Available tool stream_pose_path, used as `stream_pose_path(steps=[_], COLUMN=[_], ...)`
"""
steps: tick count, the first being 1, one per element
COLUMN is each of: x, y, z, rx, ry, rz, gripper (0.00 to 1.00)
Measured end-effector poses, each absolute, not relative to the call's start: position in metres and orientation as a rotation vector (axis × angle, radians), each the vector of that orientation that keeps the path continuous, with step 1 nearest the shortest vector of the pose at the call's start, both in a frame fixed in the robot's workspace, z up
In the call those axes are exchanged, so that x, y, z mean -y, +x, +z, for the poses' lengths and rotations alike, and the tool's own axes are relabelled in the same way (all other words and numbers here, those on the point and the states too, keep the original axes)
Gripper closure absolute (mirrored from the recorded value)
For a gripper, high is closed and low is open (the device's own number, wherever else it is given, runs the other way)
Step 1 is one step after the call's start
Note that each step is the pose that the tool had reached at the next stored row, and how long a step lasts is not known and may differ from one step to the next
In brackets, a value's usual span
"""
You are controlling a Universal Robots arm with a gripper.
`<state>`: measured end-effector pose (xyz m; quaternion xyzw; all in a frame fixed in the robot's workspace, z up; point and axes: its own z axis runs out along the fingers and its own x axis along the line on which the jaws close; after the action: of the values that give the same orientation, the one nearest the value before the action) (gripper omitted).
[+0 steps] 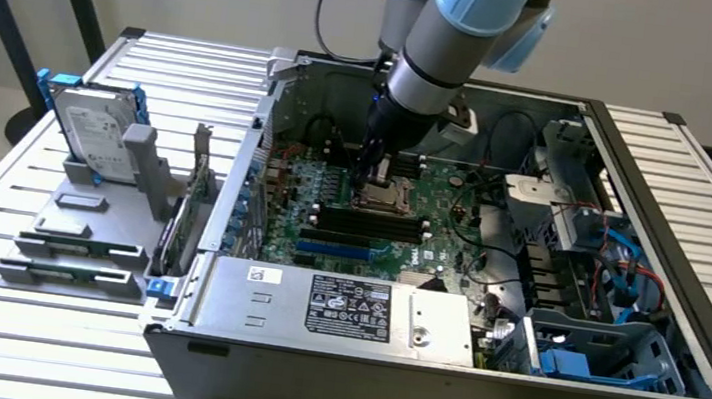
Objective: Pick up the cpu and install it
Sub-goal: 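Close the cpu cover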
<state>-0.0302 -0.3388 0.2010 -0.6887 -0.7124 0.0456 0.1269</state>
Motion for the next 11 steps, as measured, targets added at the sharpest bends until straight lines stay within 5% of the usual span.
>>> stream_pose_path(steps=[11], x=[0.3399], y=[-0.0317], z=[0.2095], rx=[2.074], ry=[-2.004], rz=[0.132], gripper=[0.89])
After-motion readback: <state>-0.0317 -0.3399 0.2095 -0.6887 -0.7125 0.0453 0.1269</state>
